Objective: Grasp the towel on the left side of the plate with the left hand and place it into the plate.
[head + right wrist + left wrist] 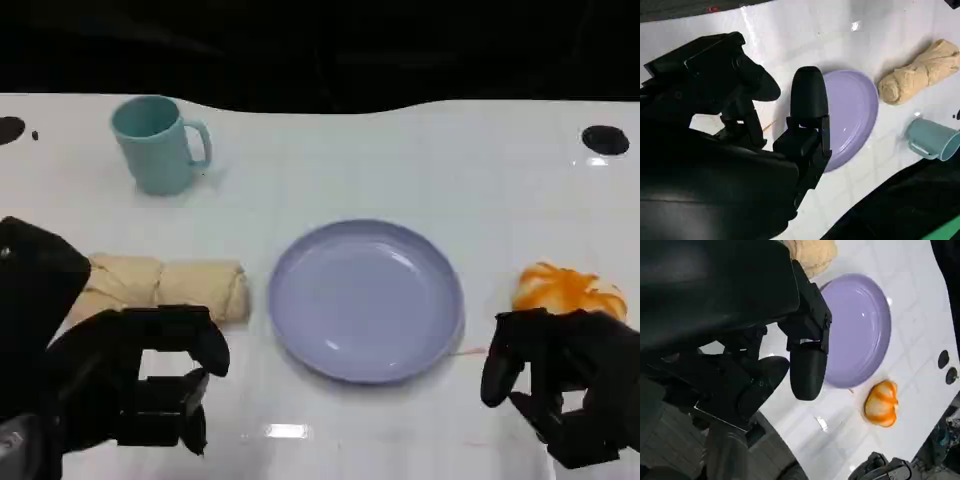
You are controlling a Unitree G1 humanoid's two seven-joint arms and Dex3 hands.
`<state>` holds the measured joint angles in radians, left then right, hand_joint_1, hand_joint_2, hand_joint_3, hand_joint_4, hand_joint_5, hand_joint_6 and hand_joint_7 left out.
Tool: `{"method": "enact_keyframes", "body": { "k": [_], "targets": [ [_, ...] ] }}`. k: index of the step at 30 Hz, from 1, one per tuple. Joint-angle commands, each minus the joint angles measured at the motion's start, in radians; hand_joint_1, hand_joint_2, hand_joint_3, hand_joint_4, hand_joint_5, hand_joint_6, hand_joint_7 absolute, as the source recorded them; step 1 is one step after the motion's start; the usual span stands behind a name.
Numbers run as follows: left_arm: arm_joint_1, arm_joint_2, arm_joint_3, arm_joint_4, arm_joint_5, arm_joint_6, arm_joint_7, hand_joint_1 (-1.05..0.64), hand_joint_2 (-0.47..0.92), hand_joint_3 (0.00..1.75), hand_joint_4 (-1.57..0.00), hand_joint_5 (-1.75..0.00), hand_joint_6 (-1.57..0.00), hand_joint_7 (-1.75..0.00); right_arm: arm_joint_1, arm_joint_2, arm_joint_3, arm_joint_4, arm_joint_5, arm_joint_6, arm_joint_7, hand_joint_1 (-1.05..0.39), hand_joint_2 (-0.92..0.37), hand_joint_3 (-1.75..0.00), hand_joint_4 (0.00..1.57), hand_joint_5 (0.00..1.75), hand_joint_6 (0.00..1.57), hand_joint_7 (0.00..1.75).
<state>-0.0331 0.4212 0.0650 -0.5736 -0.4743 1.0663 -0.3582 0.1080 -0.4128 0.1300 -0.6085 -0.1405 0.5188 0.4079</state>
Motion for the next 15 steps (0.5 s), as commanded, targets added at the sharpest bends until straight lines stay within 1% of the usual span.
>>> {"method": "enact_keyframes", "body": {
  "k": [1, 15],
  "targets": [
    [-0.005, 0.008, -0.001, -0.003, 0.01, -0.009, 0.013, -0.05, 0.58, 1.23, -0.77, -1.75, -0.7, -1.61, -0.008, -0.007, -0.009, 0.0, 0.005, -0.007, -0.002, 0.01, -0.56, -1.09, 0.73, 1.75, 0.71, 1.43],
    [-0.004, 0.007, -0.002, 0.002, 0.012, -0.019, 0.021, -0.05, 0.58, 1.22, -0.77, -1.75, -0.71, -1.6, -0.009, -0.007, -0.007, 0.003, 0.005, -0.011, -0.002, 0.02, -0.56, -1.09, 0.73, 1.75, 0.71, 1.42]
  ]
}}
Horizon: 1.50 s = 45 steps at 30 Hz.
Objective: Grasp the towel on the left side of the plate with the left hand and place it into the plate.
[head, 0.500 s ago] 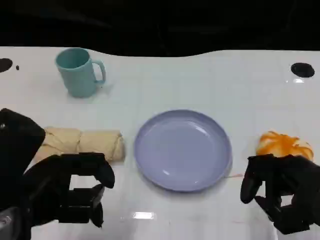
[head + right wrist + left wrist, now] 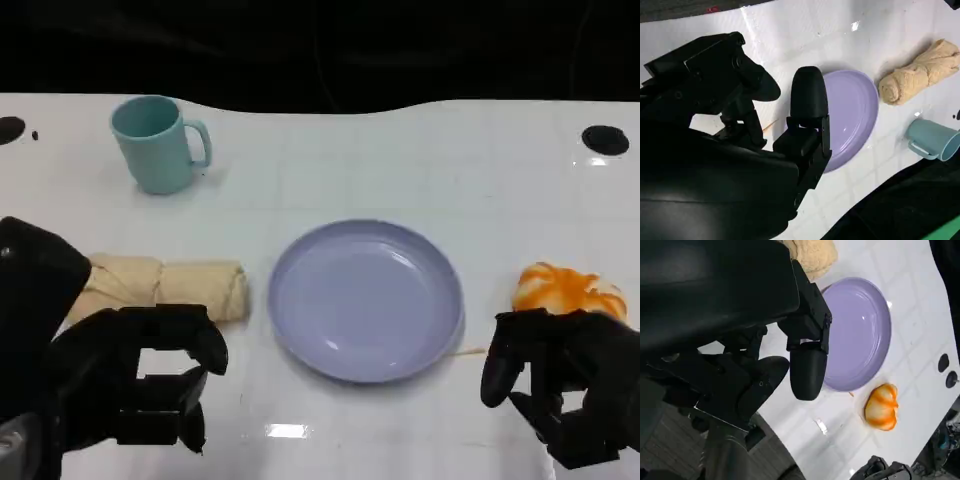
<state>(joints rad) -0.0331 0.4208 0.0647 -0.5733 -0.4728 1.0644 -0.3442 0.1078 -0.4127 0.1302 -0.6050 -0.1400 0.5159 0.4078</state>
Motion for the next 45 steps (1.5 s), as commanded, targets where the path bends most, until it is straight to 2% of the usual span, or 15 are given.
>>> {"method": "enact_keyframes", "body": {
  "k": [1, 13, 17, 19, 22, 24, 25, 27, 30, 34, 37, 42, 45],
  "targets": [
    [-0.003, 0.008, -0.002, 0.002, 0.012, -0.021, 0.007, -0.05, 0.58, 1.22, -0.77, -1.75, -0.71, -1.6, -0.009, -0.006, -0.007, 0.0, 0.005, -0.008, -0.002, 0.02, -0.56, -1.09, 0.73, 1.75, 0.71, 1.42],
    [-0.005, 0.001, 0.001, 0.007, 0.037, -0.035, 0.014, -0.05, 0.56, 1.22, -0.75, -1.75, -0.69, -1.61, -0.02, -0.009, 0.007, 0.007, -0.016, -0.011, -0.009, 0.01, -0.56, -1.08, 0.75, 1.75, 0.71, 1.43],
    [0.001, -0.015, 0.02, 0.011, 0.037, -0.051, 0.017, -0.06, 0.61, 1.17, -0.67, -1.75, -0.63, -1.55, -0.023, 0.0, 0.01, 0.005, -0.016, -0.003, -0.011, 0.01, -0.56, -1.09, 0.75, 1.75, 0.71, 1.43],
    [0.001, -0.02, 0.027, 0.016, 0.047, -0.061, 0.027, -0.06, 0.63, 1.12, -0.6, -1.71, -0.61, -1.41, -0.026, 0.002, 0.013, 0.003, -0.016, 0.003, -0.01, 0.01, -0.56, -1.09, 0.75, 1.75, 0.71, 1.43],
    [0.006, -0.026, 0.03, 0.022, 0.079, -0.117, 0.045, -0.07, 0.62, 1.03, -0.49, -1.55, -0.58, -1.15, -0.033, 0.005, 0.022, 0.007, -0.022, 0.003, -0.014, 0.01, -0.56, -1.09, 0.74, 1.75, 0.71, 1.42],
    [0.014, -0.019, 0.02, 0.026, 0.109, -0.164, 0.049, -0.11, 0.66, 0.91, -0.47, -1.44, -0.59, -0.99, -0.036, 0.01, 0.027, 0.011, -0.026, 0.001, -0.017, 0.02, -0.56, -1.09, 0.75, 1.75, 0.71, 1.43],
    [0.017, -0.012, 0.013, 0.026, 0.129, -0.187, 0.053, -0.14, 0.73, 0.77, -0.46, -1.38, -0.6, -0.91, -0.041, 0.014, 0.031, 0.014, -0.028, 0.002, -0.019, 0.02, -0.56, -1.09, 0.75, 1.75, 0.71, 1.43],
    [0.025, 0.005, -0.007, 0.029, 0.18, -0.244, 0.056, -0.21, 0.88, 0.45, -0.44, -1.18, -0.57, -0.65, -0.049, 0.02, 0.04, 0.017, -0.034, 0.007, -0.023, 0.01, -0.56, -1.09, 0.75, 1.75, 0.71, 1.43],
    [0.04, 0.023, -0.031, 0.046, 0.257, -0.362, 0.05, -0.26, 0.92, 0.33, -0.47, -0.84, -0.58, -0.28, -0.057, 0.025, 0.05, 0.014, -0.037, 0.02, -0.026, 0.0, -0.56, -1.09, 0.74, 1.75, 0.71, 1.43],
    [0.044, 0.046, -0.051, 0.104, 0.332, -0.546, 0.014, -0.32, 0.92, 0.26, -0.31, -0.67, -0.46, -0.12, -0.06, 0.027, 0.052, 0.015, -0.034, 0.029, -0.027, -0.01, -0.56, -1.08, 0.73, 1.75, 0.7, 1.42],
    [0.026, 0.101, -0.102, 0.136, 0.457, -0.665, 0.012, -0.37, 0.92, 0.19, -0.19, -0.61, -0.38, -0.06, -0.058, 0.026, 0.047, 0.018, -0.03, 0.022, -0.025, -0.01, -0.57, -1.08, 0.73, 1.75, 0.7, 1.42],
    [-0.032, 0.17, -0.173, 0.168, 0.626, -0.721, -0.003, -0.41, 0.92, 0.09, -0.06, -0.54, -0.29, -0.01, -0.057, 0.023, 0.044, 0.025, -0.031, 0.011, -0.026, 0.0, -0.56, -1.08, 0.73, 1.75, 0.7, 1.42],
    [-0.082, 0.201, -0.24, 0.201, 0.764, -0.726, 0.001, -0.49, 0.92, 0.03, -0.08, -0.44, -0.25, 0.0, -0.056, 0.023, 0.044, 0.024, -0.032, 0.012, -0.027, 0.0, -0.56, -1.08, 0.74, 1.75, 0.7, 1.42]
  ]
}}
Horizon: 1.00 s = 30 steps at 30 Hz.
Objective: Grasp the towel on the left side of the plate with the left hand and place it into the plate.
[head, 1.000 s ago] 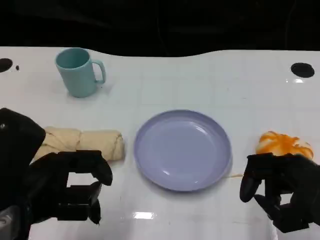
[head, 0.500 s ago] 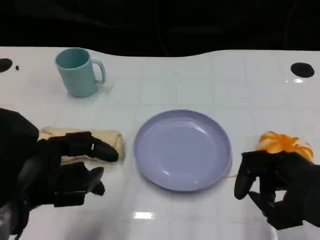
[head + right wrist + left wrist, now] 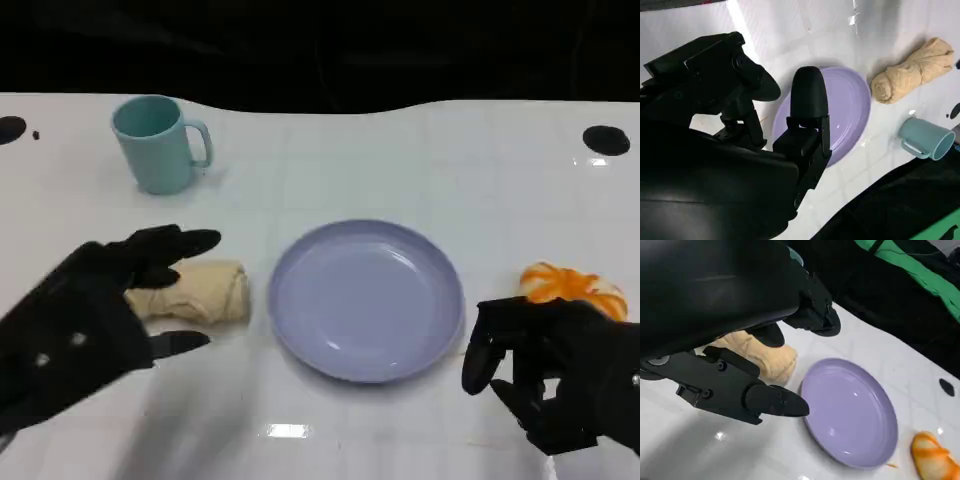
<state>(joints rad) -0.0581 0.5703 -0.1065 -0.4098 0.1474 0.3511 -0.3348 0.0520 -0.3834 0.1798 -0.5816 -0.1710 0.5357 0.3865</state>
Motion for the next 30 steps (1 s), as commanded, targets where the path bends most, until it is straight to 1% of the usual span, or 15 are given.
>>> {"method": "enact_keyframes", "body": {
  "k": [1, 6, 9, 12, 14, 17, 23, 28, 30],
  "targets": [
    [-0.077, 0.059, -0.092, 0.055, 0.187, -0.014, -0.013, -0.5, 0.92, 0.02, -0.07, -0.41, -0.23, 0.0, 0.001, -0.006, -0.006, -0.001, -0.001, -0.005, -0.005, 0.0, -0.56, -1.08, 0.74, 1.75, 0.7, 1.42],
    [-0.17, 0.073, -0.185, 0.144, 0.352, -0.022, -0.043, -0.54, 0.91, 0.0, -0.08, -0.37, -0.19, 0.0, 0.004, -0.004, -0.007, -0.007, 0.001, 0.001, -0.006, 0.0, -0.56, -1.08, 0.74, 1.75, 0.71, 1.42],
    [-0.238, 0.066, -0.236, 0.241, 0.437, -0.049, -0.048, -0.54, 0.88, 0.0, -0.13, -0.37, -0.21, -0.01, 0.007, -0.002, -0.007, -0.007, 0.003, -0.002, -0.007, 0.0, -0.57, -1.08, 0.74, 1.75, 0.71, 1.42],
    [-0.288, 0.049, -0.265, 0.345, 0.479, -0.089, -0.041, -0.54, 0.87, 0.0, -0.2, -0.32, -0.24, -0.01, 0.007, -0.001, -0.006, -0.009, 0.001, -0.002, -0.008, 0.0, -0.57, -1.08, 0.73, 1.75, 0.71, 1.43],
    [-0.327, 0.031, -0.293, 0.43, 0.512, -0.109, -0.036, -0.55, 0.88, 0.0, -0.26, -0.28, -0.26, -0.01, 0.008, -0.001, -0.005, -0.012, -0.002, -0.003, -0.01, 0.0, -0.56, -1.08, 0.74, 1.75, 0.71, 1.43],
    [-0.374, -0.002, -0.332, 0.535, 0.562, -0.121, -0.026, -0.57, 0.89, 0.0, -0.32, -0.22, -0.3, -0.02, 0.01, 0.0, -0.007, -0.018, 0.001, 0.002, -0.01, 0.0, -0.56, -1.08, 0.74, 1.75, 0.71, 1.43],
    [-0.462, -0.075, -0.38, 0.762, 0.615, -0.167, 0.024, -0.55, 0.89, 0.01, -0.4, -0.18, -0.37, -0.02, 0.013, -0.007, -0.006, -0.031, -0.005, 0.011, -0.007, -0.01, -0.56, -1.08, 0.74, 1.75, 0.7, 1.42],
    [-0.541, -0.127, -0.406, 0.97, 0.619, -0.235, 0.053, -0.52, 0.89, 0.0, -0.45, -0.15, -0.4, -0.02, 0.016, -0.008, -0.008, -0.039, -0.003, 0.015, -0.004, 0.0, -0.56, -1.08, 0.76, 1.75, 0.71, 1.43],
    [-0.57, -0.146, -0.419, 1.051, 0.62, -0.261, 0.062, -0.52, 0.9, 0.0, -0.44, -0.14, -0.4, -0.02, 0.017, -0.009, -0.008, -0.042, -0.004, 0.018, -0.004, 0.0, -0.56, -1.08, 0.76, 1.75, 0.71, 1.43]
  ]
}}
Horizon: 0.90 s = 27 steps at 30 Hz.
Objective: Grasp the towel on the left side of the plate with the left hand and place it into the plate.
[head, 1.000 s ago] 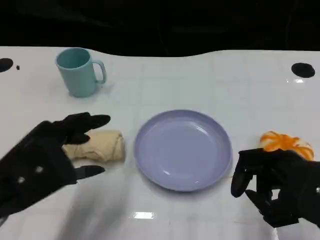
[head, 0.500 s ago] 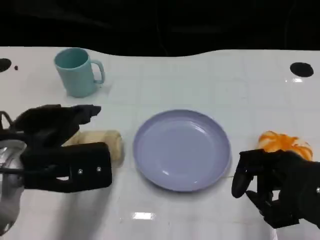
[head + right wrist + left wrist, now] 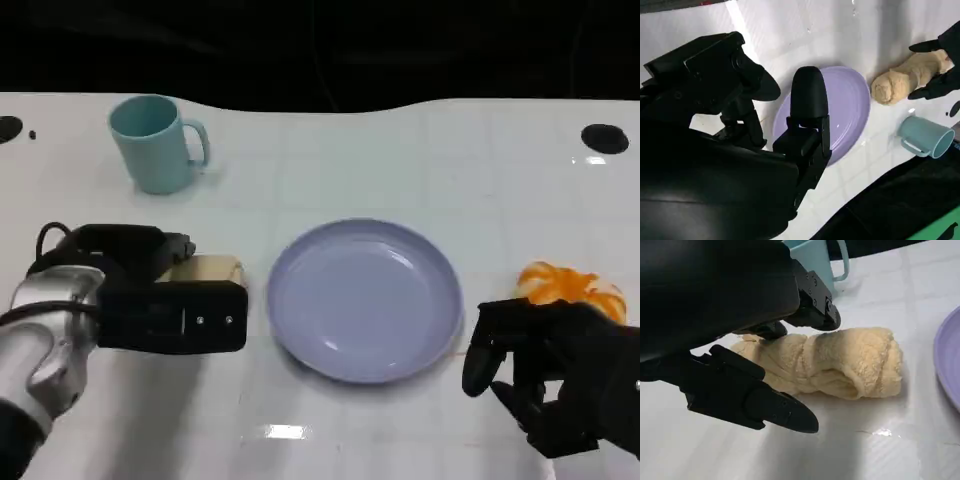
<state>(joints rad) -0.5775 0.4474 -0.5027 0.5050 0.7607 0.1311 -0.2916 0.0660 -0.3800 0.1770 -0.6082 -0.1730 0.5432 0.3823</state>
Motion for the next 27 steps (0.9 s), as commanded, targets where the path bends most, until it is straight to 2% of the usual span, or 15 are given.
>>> {"method": "enact_keyframes", "body": {
  "k": [1, 4, 8, 9, 10, 11, 12, 14, 16, 18, 20, 23, 26, 27],
  "targets": [
    [-0.067, -0.034, -0.03, 0.182, 0.007, -0.056, 0.026, -0.53, 0.91, 0.01, -0.44, -0.13, -0.42, -0.02, 0.004, -0.012, -0.006, -0.019, -0.001, 0.017, 0.001, 0.0, -0.56, -1.08, 0.75, 1.75, 0.71, 1.43],
    [-0.102, -0.059, -0.038, 0.286, 0.004, -0.096, 0.051, -0.52, 0.92, 0.01, -0.48, -0.13, -0.46, -0.03, 0.006, -0.012, -0.007, -0.02, 0.002, 0.011, 0.003, 0.01, -0.56, -1.09, 0.75, 1.75, 0.71, 1.43],
    [-0.135, -0.089, -0.04, 0.406, 0.001, -0.145, 0.135, -0.42, 0.92, 0.08, -0.66, -0.22, -0.63, -0.08, 0.007, -0.015, -0.003, -0.023, -0.005, 0.012, 0.002, 0.0, -0.55, -1.09, 0.75, 1.75, 0.71, 1.43],
    [-0.13, -0.094, -0.025, 0.425, -0.012, -0.172, 0.194, -0.37, 0.92, 0.08, -0.68, -0.46, -0.73, -0.12, 0.006, -0.015, -0.002, -0.029, -0.006, 0.021, 0.002, 0.0, -0.55, -1.09, 0.75, 1.75, 0.71, 1.42],
    [-0.128, -0.099, -0.015, 0.442, -0.022, -0.194, 0.239, -0.3, 0.92, 0.09, -0.68, -0.88, -0.83, -0.19, 0.006, -0.014, -0.001, -0.032, -0.007, 0.028, 0.002, -0.01, -0.55, -1.09, 0.75, 1.75, 0.71, 1.42],
    [-0.123, -0.1, -0.008, 0.45, -0.03, -0.22, 0.288, -0.27, 0.92, 0.11, -0.69, -1.08, -0.86, -0.24, 0.005, -0.016, 0.0, -0.035, -0.009, 0.032, 0.003, -0.01, -0.55, -1.09, 0.75, 1.75, 0.71, 1.42],
    [-0.115, -0.098, -0.003, 0.455, -0.034, -0.255, 0.338, -0.25, 0.92, 0.15, -0.72, -1.29, -0.83, -0.41, 0.005, -0.017, -0.001, -0.034, -0.008, 0.031, 0.003, -0.01, -0.55, -1.09, 0.75, 1.75, 0.71, 1.42],
    [-0.107, -0.096, -0.003, 0.466, -0.033, -0.301, 0.415, -0.24, 0.92, 0.18, -0.85, -1.57, -0.84, -0.68, 0.004, -0.018, -0.002, -0.032, -0.008, 0.029, 0.003, -0.01, -0.55, -1.09, 0.75, 1.75, 0.71, 1.42],
    [-0.103, -0.096, -0.002, 0.473, -0.03, -0.32, 0.463, -0.25, 0.92, 0.2, -0.84, -1.68, -0.87, -0.74, 0.003, -0.02, -0.001, -0.028, -0.007, 0.025, 0.004, 0.0, -0.55, -1.09, 0.75, 1.75, 0.71, 1.42],
    [-0.102, -0.096, 0.003, 0.472, -0.032, -0.332, 0.504, -0.25, 0.91, 0.19, -0.87, -1.73, -0.86, -0.92, 0.003, -0.017, -0.001, -0.026, -0.004, 0.023, 0.003, 0.0, -0.55, -1.1, 0.75, 1.75, 0.71, 1.42],
    [-0.101, -0.096, 0.011, 0.459, -0.034, -0.328, 0.533, -0.23, 0.91, 0.2, -0.91, -1.74, -0.74, -1.3, 0.002, -0.016, 0.002, -0.026, -0.005, 0.023, 0.002, 0.0, -0.55, -1.1, 0.75, 1.75, 0.71, 1.42],
    [-0.105, -0.1, 0.033, 0.427, -0.056, -0.292, 0.504, -0.22, 0.91, 0.26, -0.9, -1.75, -0.64, -1.65, -0.001, -0.015, 0.005, -0.025, -0.008, 0.028, 0.0, -0.01, -0.54, -1.1, 0.76, 1.75, 0.71, 1.42],
    [-0.106, -0.108, 0.057, 0.37, -0.084, -0.227, 0.443, -0.24, 0.92, 0.31, -0.88, -1.75, -0.61, -1.73, -0.003, -0.014, 0.006, -0.022, -0.006, 0.028, 0.0, -0.01, -0.54, -1.1, 0.76, 1.75, 0.71, 1.42],
    [-0.105, -0.112, 0.064, 0.335, -0.089, -0.193, 0.421, -0.25, 0.92, 0.3, -0.85, -1.75, -0.65, -1.41, -0.003, -0.013, 0.006, -0.02, -0.005, 0.026, 0.0, -0.01, -0.54, -1.1, 0.75, 1.75, 0.71, 1.42]
  ]
}}
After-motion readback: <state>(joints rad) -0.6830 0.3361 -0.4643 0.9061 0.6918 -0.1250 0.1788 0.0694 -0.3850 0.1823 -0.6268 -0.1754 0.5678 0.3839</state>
